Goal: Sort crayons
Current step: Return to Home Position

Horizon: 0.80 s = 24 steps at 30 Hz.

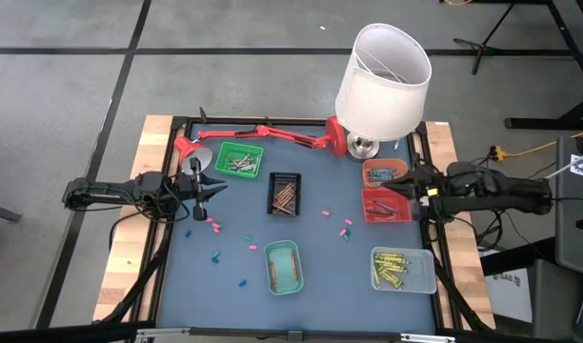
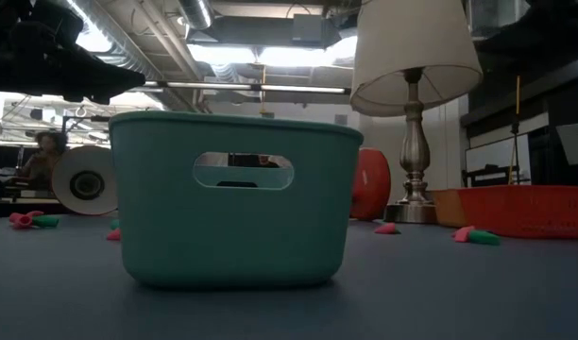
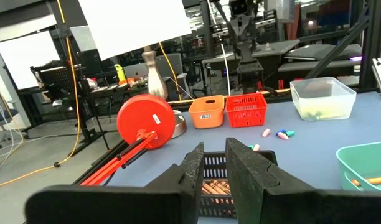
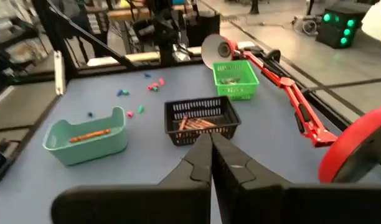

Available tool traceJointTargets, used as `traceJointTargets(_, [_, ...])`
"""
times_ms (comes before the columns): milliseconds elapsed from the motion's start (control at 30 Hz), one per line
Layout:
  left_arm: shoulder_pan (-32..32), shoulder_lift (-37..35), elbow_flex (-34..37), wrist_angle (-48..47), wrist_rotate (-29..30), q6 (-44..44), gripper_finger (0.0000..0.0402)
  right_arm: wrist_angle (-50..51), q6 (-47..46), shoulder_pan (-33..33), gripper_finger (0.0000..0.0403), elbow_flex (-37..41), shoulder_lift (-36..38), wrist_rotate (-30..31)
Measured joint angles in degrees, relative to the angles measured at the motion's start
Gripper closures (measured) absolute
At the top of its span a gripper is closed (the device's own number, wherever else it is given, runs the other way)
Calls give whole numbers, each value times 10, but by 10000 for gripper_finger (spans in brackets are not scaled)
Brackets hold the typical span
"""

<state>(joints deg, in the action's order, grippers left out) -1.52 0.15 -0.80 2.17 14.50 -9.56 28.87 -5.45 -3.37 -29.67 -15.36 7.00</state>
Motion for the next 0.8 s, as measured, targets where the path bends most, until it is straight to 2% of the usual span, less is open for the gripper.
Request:
traceJointTargets(233, [0, 0, 0, 0, 0, 0, 349, -4, -2, 4, 398, 49, 94, -15])
traceJointTargets(367, [0, 0, 0, 0, 0, 0, 349, -42, -4, 4, 398, 83, 150, -10])
traceJointTargets(500, [0, 0, 0, 0, 0, 0, 349, -58, -4, 4, 398, 103, 151, -10])
traceJointTargets(800, [0, 0, 0, 0, 0, 0, 349, -205, 0, 4, 398, 194, 152, -20])
